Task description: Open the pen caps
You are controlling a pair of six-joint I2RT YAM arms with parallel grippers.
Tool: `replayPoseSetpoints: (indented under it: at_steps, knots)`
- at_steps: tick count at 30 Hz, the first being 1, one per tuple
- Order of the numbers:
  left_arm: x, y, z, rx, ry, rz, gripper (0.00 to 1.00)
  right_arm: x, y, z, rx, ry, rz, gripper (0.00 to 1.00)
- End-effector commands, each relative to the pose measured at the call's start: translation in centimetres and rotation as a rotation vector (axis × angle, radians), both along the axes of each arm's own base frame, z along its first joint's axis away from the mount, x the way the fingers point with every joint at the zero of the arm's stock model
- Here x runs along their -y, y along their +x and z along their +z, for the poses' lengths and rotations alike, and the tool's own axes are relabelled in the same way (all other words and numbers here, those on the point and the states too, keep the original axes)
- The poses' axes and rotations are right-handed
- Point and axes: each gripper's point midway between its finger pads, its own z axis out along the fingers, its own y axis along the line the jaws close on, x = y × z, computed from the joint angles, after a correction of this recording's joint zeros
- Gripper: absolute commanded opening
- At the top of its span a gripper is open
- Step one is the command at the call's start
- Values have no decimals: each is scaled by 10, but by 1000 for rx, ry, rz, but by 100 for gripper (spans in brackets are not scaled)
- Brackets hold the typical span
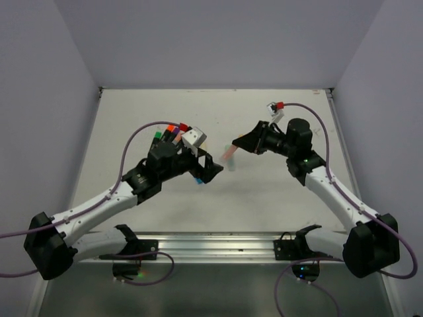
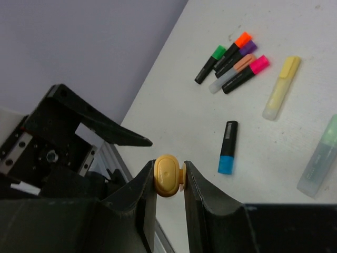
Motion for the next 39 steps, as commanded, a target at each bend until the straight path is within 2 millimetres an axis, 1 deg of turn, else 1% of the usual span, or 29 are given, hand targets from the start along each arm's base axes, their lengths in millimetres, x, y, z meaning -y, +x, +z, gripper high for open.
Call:
replayPoseSetpoints:
  at_steps: [1, 2, 3, 4, 5, 6, 7, 9, 10, 14, 16, 17, 20, 23, 25, 27, 28, 29, 32, 34, 35, 37, 38, 39]
  knots:
    - [-5, -6, 33, 5, -108, -141, 93, -16, -14, 37, 210, 29, 197, 0]
    - [-7, -3, 38, 18, -111, -153, 93, -19, -15, 37, 218, 38, 223, 0]
    - [-10, 2, 41, 20, -113, -155, 94, -23, -22, 46, 261, 73, 284, 0]
    - [-5, -3, 40, 4, -117, -210, 94, -26, -26, 50, 274, 95, 315, 0]
    - [-2, -4, 45, 10, -127, -238, 94, -29, -27, 49, 271, 112, 348, 0]
    - [1, -7, 48, 10, -139, -267, 94, -31, -33, 52, 281, 130, 387, 0]
    - [6, -10, 49, 6, -152, -308, 94, -32, -35, 63, 317, 164, 403, 0]
    - [10, -10, 51, 4, -158, -330, 93, -34, -37, 67, 333, 189, 428, 0]
    - [13, -10, 48, -7, -159, -348, 92, -34, -41, 76, 358, 213, 444, 0]
    - [20, -14, 54, -15, -202, -392, 86, -34, -44, 83, 377, 246, 467, 0]
    - [23, -13, 55, -7, -217, -401, 82, -34, -46, 83, 377, 252, 474, 0]
    - [23, -14, 55, -14, -224, -402, 78, -34, -45, 82, 375, 252, 474, 0]
    - [26, -11, 57, -20, -241, -402, 70, -35, -48, 79, 372, 250, 485, 0]
    - [27, -8, 59, -11, -244, -392, 65, -35, -50, 74, 368, 246, 496, 0]
    - [27, -6, 62, -6, -243, -389, 64, -35, -51, 70, 357, 245, 499, 0]
    - [28, -5, 66, 2, -242, -390, 58, -35, -52, 68, 359, 245, 503, 0]
    - [28, -5, 66, 1, -240, -390, 57, -35, -52, 67, 356, 245, 502, 0]
    - [29, -4, 65, 2, -237, -389, 54, -35, -52, 66, 354, 244, 503, 0]
    - [29, -3, 61, -10, -230, -388, 50, -36, -54, 62, 345, 240, 519, 0]
    - [29, -4, 62, -9, -232, -391, 49, -36, -54, 59, 340, 238, 520, 0]
    - [29, -4, 62, -10, -232, -394, 46, -36, -54, 56, 334, 237, 521, 0]
    - [29, -4, 63, -7, -235, -395, 44, -37, -54, 55, 330, 237, 522, 0]
    - [29, -4, 63, -8, -237, -397, 39, -38, -54, 53, 327, 237, 525, 0]
    - [30, -5, 63, -9, -237, -404, 37, -38, -54, 52, 324, 237, 525, 0]
